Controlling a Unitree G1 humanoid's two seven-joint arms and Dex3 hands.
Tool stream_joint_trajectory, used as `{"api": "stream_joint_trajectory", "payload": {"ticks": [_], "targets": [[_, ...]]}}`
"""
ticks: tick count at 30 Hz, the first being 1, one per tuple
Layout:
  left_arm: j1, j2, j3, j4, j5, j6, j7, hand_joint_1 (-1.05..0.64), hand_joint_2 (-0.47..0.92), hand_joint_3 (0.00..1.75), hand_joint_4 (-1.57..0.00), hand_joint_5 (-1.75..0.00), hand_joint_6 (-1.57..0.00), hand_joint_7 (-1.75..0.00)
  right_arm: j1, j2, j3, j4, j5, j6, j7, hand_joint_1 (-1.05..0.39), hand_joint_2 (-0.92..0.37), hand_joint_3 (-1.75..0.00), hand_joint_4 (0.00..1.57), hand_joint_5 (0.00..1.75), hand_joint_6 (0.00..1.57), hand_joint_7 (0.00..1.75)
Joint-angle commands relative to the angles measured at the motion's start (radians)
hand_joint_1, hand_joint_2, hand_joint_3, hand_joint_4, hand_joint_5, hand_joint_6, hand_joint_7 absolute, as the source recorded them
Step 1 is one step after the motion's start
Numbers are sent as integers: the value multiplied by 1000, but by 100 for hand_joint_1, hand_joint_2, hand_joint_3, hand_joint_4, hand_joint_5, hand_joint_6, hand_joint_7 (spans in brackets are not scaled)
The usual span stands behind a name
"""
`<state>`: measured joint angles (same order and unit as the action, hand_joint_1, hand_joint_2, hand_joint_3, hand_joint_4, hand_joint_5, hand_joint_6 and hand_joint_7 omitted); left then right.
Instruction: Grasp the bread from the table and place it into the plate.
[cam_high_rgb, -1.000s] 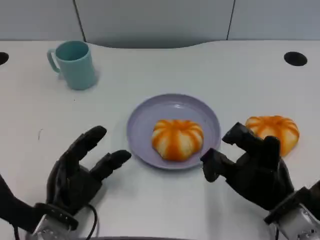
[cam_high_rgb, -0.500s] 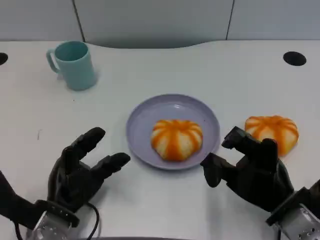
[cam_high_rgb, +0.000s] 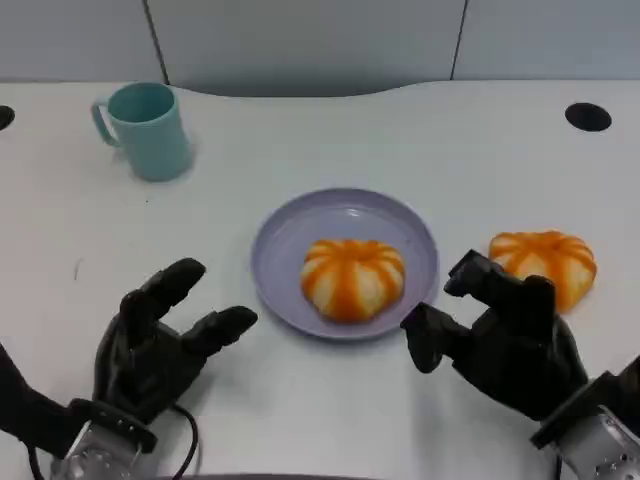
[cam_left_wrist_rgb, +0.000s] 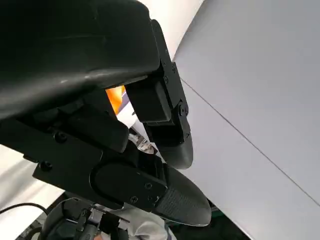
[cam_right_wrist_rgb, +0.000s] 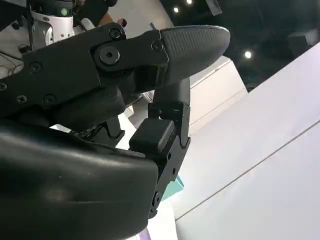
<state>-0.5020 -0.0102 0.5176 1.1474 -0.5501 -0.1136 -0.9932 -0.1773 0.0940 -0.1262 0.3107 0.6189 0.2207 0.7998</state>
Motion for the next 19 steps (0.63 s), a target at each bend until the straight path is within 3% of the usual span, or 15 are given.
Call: {"api": "stream_joint_trajectory", "payload": {"ticks": [1, 7, 19], "targets": [[4, 15, 11, -17, -18, 13, -4, -105, 77, 0, -145, -5, -132, -5, 17, -6, 1, -34, 4, 17, -23, -82, -92, -22, 94, 144, 89, 94], [2, 18, 15, -18, -11, 14, 14, -105, 76, 0, -154, -7, -139, -6, 11, -9, 1, -27, 8, 25, -19, -81, -92, -21, 93, 147, 90, 93], [-2, 26, 16, -10, -6, 19, 9, -105, 75, 0, -156, -4, -142, -5, 13, -2, 3, -22, -3, -2, -7, -82, -92, -23, 92, 149, 89, 93]]}}
